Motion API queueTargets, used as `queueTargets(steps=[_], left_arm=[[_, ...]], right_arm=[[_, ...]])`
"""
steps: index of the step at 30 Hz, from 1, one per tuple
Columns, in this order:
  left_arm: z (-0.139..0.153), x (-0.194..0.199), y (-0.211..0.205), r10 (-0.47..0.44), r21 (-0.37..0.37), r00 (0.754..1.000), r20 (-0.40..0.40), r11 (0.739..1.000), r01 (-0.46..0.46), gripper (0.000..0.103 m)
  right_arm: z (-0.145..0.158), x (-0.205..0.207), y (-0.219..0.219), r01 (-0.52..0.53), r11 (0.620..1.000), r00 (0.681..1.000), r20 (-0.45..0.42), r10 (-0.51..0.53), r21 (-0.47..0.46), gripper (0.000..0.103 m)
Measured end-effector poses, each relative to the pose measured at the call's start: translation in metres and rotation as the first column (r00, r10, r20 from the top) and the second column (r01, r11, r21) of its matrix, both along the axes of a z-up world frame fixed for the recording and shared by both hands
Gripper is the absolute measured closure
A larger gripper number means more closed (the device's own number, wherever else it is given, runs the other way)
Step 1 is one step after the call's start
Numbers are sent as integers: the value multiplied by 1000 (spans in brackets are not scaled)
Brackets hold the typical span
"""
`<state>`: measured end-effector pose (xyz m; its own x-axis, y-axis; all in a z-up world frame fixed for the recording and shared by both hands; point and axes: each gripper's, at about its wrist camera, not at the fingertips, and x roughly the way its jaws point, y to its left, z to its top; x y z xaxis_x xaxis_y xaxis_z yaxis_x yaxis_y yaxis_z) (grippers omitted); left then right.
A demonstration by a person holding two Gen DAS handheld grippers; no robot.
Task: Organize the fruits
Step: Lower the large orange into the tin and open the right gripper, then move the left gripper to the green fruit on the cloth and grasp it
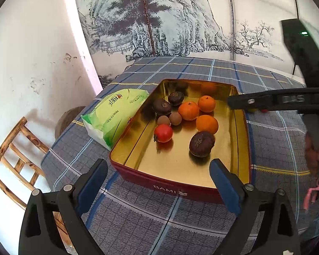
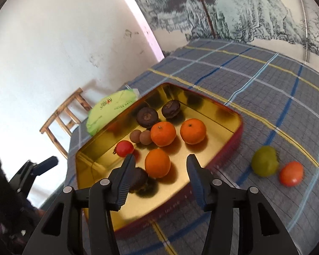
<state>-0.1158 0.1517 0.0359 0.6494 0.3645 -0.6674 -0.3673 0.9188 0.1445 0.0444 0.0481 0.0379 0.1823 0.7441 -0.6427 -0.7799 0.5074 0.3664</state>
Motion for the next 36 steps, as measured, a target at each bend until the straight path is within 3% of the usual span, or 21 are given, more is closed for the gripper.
queueTargets(steps=[2,12,19,25,29,33,34,36], left_arm=[[0,1,-1,-2,2,1000,-4,1000,2,8],[4,6,-13,-25,33,1000,-18,999,25,8],[10,17,-34,-95,65,995,-28,993,97,8],[17,30,-65,-246,64,969,-31,967,247,8],[25,51,-91,-416,9,908,-45,909,417,15],[34,94,-108,-587,-125,807,-63,807,577,34],[34,100,-114,-615,-130,786,-69,786,604,35],[36,121,-126,-698,-107,709,-99,716,690,34]], right_arm=[[4,-3,-13,21,1000,999,24,-21,0,42],[-15,12,-113,220,973,974,65,-216,-69,36],[-35,39,-198,419,899,908,67,-414,-128,33],[-42,52,-245,538,826,843,115,-525,-172,26],[-48,59,-260,561,813,828,83,-555,-158,23],[-46,57,-260,541,832,841,91,-533,-126,21],[-46,56,-258,531,838,847,95,-522,-125,21],[-45,53,-254,518,847,855,106,-508,-119,21]])
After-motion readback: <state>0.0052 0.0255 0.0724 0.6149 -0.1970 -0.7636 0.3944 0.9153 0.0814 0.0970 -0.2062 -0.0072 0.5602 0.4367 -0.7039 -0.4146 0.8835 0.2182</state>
